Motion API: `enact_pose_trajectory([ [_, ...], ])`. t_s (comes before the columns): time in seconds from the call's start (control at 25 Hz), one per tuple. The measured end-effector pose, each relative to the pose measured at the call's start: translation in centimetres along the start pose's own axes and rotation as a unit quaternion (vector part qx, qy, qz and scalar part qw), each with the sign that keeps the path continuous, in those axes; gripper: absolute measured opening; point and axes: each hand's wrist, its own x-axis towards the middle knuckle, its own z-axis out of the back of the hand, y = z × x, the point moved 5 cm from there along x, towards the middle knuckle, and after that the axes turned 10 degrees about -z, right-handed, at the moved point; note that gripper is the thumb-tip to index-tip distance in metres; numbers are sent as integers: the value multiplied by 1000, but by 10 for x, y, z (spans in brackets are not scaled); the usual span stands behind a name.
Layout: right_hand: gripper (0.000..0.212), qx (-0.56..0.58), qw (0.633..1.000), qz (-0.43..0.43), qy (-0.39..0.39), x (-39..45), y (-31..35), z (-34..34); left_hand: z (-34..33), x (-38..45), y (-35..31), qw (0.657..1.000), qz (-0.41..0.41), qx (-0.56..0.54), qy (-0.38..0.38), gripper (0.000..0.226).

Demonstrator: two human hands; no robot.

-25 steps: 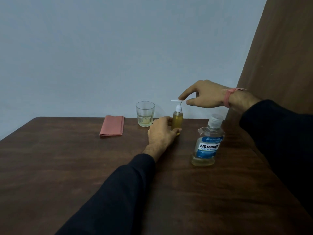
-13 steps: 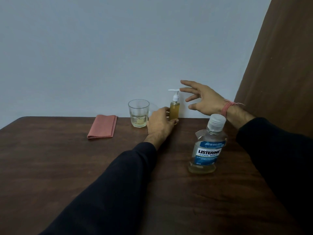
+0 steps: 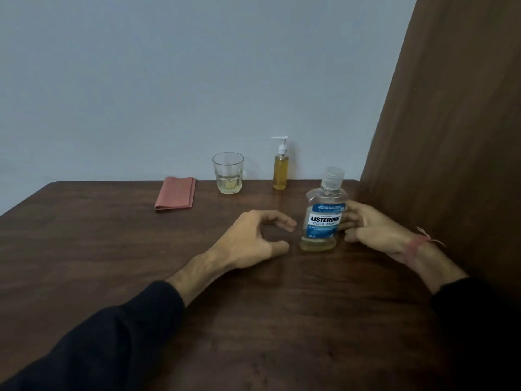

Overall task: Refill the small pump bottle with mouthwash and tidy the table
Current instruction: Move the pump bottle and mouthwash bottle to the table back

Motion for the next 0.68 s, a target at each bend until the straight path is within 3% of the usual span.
enact_pose_trajectory([
  [0.12, 65, 9, 999, 27, 22, -31, -11, -7, -15, -9, -19, 998, 9, 65, -16, 70],
  [0.28, 50, 25, 996, 65, -55, -46, -11, -17, -39, 12, -31, 989, 17, 119, -91, 45],
  [0.68, 57, 74, 971, -4, -225, 47, -11, 22, -52, 120, -2, 977, 86, 162, -108, 44],
])
